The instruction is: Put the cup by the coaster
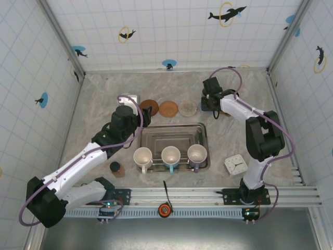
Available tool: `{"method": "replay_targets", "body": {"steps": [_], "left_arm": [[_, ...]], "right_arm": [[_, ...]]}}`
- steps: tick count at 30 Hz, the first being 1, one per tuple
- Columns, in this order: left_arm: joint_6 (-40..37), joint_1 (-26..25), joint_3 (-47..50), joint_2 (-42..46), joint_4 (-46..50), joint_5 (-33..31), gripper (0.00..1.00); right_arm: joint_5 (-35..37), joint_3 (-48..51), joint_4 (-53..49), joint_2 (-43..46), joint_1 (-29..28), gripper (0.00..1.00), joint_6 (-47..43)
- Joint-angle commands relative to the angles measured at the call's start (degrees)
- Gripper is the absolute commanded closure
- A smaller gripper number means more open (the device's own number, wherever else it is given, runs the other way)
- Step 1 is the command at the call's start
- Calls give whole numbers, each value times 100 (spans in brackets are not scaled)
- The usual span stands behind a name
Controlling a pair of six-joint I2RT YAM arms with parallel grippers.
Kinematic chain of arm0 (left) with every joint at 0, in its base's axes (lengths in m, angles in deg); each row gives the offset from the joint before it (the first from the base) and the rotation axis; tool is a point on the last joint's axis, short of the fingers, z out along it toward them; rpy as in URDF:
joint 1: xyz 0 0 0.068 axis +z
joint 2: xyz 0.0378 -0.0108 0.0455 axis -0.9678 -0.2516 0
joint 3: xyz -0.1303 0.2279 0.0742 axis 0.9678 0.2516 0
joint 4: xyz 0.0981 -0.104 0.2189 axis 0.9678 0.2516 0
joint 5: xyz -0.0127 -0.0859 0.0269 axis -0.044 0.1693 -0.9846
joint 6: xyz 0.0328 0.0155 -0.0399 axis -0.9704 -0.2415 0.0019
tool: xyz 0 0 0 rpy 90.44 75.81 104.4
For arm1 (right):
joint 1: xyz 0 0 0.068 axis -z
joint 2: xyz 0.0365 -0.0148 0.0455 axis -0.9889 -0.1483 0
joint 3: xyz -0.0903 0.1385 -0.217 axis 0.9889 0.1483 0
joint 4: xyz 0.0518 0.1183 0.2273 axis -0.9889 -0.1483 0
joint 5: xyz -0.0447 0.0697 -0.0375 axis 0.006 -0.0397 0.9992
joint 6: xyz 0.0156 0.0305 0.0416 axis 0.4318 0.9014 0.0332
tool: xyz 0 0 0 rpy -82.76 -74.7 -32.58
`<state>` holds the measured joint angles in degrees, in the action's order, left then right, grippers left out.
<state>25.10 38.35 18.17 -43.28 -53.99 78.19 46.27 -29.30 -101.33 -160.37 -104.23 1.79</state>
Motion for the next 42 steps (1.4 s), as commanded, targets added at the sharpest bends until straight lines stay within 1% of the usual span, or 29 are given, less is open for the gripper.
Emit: {"method": "replay_targets", "body": {"steps": [1, 20, 30, 31, 33, 42], "left_arm": [[-43, -19, -62, 88, 38, -6, 39], [-34, -21, -58, 117, 33, -5, 39], [-43, -25, -54, 143, 46, 4, 39], [-49, -19, -51, 151, 46, 4, 39], [-35, -21, -52, 161, 49, 4, 39], [-17, -21, -24, 265, 90, 15, 39]], "right_arm": [[190, -2, 475, 42, 32, 100, 56], [190, 176, 522, 42, 35, 100, 156], [235, 319, 512, 195, 35, 100, 230], [235, 341, 516, 224, 33, 99, 228], [234, 382, 532, 274, 31, 94, 237], [190, 484, 558, 476, 28, 77, 282]]}}
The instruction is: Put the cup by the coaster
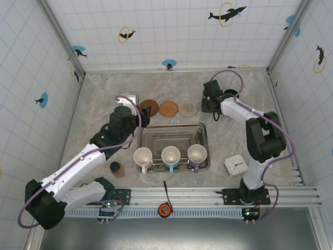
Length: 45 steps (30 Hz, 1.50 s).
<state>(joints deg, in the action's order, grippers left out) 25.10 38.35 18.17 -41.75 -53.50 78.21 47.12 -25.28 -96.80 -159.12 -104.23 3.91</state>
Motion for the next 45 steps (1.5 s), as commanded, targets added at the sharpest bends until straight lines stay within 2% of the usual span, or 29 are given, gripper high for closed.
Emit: {"method": "replay_targets", "body": {"steps": [1, 11, 17, 23, 32, 38, 41, 45], "left_arm": [[-16, -24, -23, 125, 50, 11, 39], [19, -20, 8, 292, 121, 2, 39], [3, -22, 73, 461, 150, -89, 38], [53, -22, 67, 426, 145, -148, 38], [313, -19, 20, 250, 160, -241, 39], [585, -25, -78, 107, 330, -362, 39], [652, -19, -229, -43, 553, -378, 40], [803, -26, -550, -307, 1185, -331, 40]], "right_arm": [[95, 88, 101, 370, 26, 76, 70], [-23, 187, 106, 629, 26, 62, 195], [95, 392, 102, 1303, -84, 55, 321], [749, 679, 243, 2315, -449, 52, 571], [1903, 1967, 1990, 4080, -1521, 51, 1393], [2640, 2951, 2659, 4909, -2161, 51, 1952], [2644, 3434, 3033, 5208, -2244, 52, 2117], [2795, 3496, 2757, 5432, -2245, 51, 2080]]}}
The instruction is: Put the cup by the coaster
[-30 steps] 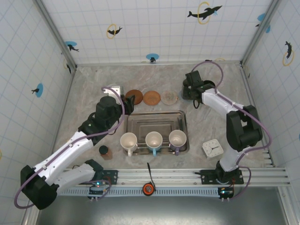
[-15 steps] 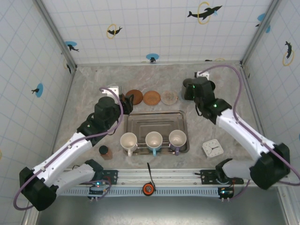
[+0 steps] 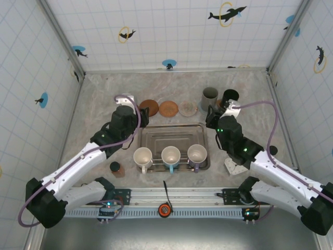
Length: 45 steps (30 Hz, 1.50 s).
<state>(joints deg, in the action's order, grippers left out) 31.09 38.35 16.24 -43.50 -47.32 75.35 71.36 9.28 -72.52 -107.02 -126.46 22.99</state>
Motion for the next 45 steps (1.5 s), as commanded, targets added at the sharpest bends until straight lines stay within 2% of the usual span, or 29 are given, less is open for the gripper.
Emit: {"method": "replay_targets", "body": {"steps": [1, 6, 11, 23, 27, 33, 45], "left_arm": [[223, -28, -455, -190, 754, -17, 41], [313, -159, -648, -312, 1636, -71, 41], [468, -279, -598, -90, 2206, -74, 41], [900, -492, -420, 503, 3709, 126, 43], [949, -561, -464, 638, 4016, 371, 44], [828, -674, -544, 655, 4435, 1058, 47], [824, -910, -638, 726, 5245, 1589, 49]], "right_arm": [[408, 72, 315, 274, -15, 51, 161], [492, 458, 536, 568, 105, 49, 178], [254, 666, 579, 735, 338, 49, 269], [-129, 810, 767, 509, 584, 49, 430], [-199, 775, 780, 416, 597, 49, 440], [-227, 770, 772, 393, 617, 49, 444], [-276, 801, 754, 411, 664, 49, 470]]}}
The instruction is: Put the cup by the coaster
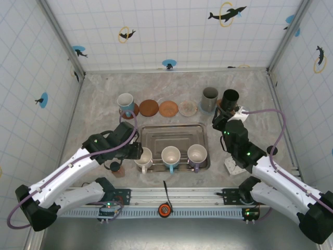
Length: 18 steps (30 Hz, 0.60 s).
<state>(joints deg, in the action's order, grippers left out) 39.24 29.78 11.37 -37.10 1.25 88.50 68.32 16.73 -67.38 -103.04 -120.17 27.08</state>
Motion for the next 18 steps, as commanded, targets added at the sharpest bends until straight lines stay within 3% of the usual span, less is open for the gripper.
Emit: {"method": "replay_targets", "body": {"steps": [1, 8, 18], "left_arm": [[-2, -66, -143, 95, 405, 343, 49], [-86, -180, 47, 125, 505, 821, 49], [-92, -243, 183, 171, 922, 960, 49]], "right_arm": [[19, 56, 241, 2, 34, 49, 70], [-23, 44, 258, -48, 38, 49, 71], [-97, 29, 311, -149, 58, 49, 109]]}}
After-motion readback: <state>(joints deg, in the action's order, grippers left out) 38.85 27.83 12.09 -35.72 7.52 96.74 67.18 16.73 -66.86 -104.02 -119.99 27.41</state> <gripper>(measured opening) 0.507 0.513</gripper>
